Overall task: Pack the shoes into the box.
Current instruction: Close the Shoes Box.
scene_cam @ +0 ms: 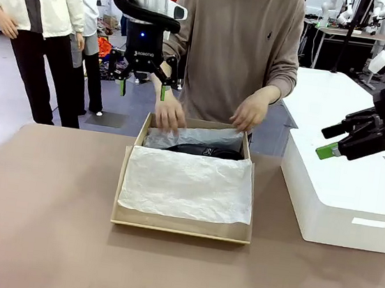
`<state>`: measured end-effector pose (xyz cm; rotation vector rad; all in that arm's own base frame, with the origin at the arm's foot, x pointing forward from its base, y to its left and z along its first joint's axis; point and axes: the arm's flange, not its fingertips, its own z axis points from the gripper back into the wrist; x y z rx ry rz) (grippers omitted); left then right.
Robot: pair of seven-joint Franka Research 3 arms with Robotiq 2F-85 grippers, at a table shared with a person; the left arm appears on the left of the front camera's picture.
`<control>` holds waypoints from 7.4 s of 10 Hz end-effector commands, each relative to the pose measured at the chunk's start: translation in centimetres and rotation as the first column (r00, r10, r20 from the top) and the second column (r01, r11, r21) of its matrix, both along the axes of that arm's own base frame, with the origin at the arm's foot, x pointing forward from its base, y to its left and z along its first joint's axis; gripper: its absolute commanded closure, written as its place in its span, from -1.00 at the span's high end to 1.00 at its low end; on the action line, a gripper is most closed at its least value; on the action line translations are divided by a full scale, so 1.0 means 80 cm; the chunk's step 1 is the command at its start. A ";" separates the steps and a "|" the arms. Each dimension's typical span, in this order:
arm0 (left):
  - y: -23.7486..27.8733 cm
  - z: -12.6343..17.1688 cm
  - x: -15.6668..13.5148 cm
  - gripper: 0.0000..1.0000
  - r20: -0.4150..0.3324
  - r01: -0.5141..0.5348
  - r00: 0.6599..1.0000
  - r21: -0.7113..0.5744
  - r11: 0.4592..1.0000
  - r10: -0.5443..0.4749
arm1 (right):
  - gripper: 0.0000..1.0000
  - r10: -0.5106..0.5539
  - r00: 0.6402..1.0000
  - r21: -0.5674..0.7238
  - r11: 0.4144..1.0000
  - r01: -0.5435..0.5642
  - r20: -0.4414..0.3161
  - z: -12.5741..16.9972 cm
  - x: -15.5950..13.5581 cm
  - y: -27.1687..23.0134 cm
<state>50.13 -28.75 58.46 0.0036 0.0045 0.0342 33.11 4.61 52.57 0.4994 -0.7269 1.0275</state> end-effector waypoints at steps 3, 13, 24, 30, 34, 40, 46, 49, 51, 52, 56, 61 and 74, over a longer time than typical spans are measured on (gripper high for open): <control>-0.001 0.000 -0.001 1.00 0.007 -0.021 1.000 -0.014 1.000 0.021 | 1.00 0.025 0.999 0.030 0.999 -0.026 0.021 0.000 0.004 -0.001; 0.149 0.036 -0.055 1.00 0.033 0.699 0.715 -0.044 0.714 -0.698 | 1.00 0.025 0.999 0.030 0.999 -0.026 0.021 0.000 0.004 -0.001; 0.202 0.015 -0.054 1.00 0.064 0.962 0.273 -0.045 0.271 -0.960 | 1.00 0.025 0.999 0.030 0.999 -0.026 0.021 0.000 0.004 -0.001; 0.202 0.015 -0.054 1.00 0.064 0.962 0.273 -0.045 0.271 -0.960 | 1.00 0.025 0.999 0.030 0.999 -0.026 0.021 0.000 0.004 -0.001; 0.203 0.016 -0.050 1.00 0.075 0.988 0.154 -0.001 0.155 -0.985 | 1.00 0.025 0.999 0.030 0.999 -0.026 0.021 0.000 0.004 -0.001; 0.233 -0.030 -0.049 1.00 0.098 0.995 -0.067 0.083 -0.059 -0.993 | 1.00 0.025 0.999 0.030 0.999 -0.026 0.021 0.000 0.004 -0.001; 0.236 -0.039 -0.045 0.30 0.170 0.996 -0.044 0.085 -0.030 -0.985 | 1.00 0.025 0.999 0.030 0.999 -0.026 0.021 0.000 0.004 -0.001; 0.235 -0.036 -0.045 -0.89 0.184 0.998 -0.029 0.066 -0.017 -0.983 | 1.00 0.025 0.999 0.030 0.999 -0.026 0.021 0.000 0.004 -0.001; 0.235 -0.033 -0.045 -1.00 0.191 0.998 -0.021 0.057 -0.010 -0.981 | 1.00 0.025 0.999 0.030 0.999 -0.026 0.021 0.000 0.004 -0.001; 0.236 -0.033 -0.045 -1.00 0.195 0.999 -0.012 0.047 -0.003 -0.981 | 1.00 0.025 0.999 0.030 0.999 -0.026 0.021 0.000 0.004 -0.001; 0.238 -0.029 -0.043 -1.00 0.188 0.999 0.013 0.030 0.019 -0.982 | 1.00 0.025 0.999 0.030 0.999 -0.026 0.021 0.000 0.004 -0.001; 0.235 -0.034 -0.042 -1.00 0.167 0.999 -0.007 0.040 -0.001 -0.986 | 1.00 0.025 0.999 0.030 0.999 -0.026 0.021 0.000 0.004 -0.001; 0.289 -0.160 0.007 -1.00 0.328 0.819 0.546 -0.403 0.409 -0.771 | 1.00 0.025 0.999 0.030 0.999 -0.026 0.021 0.000 0.004 -0.001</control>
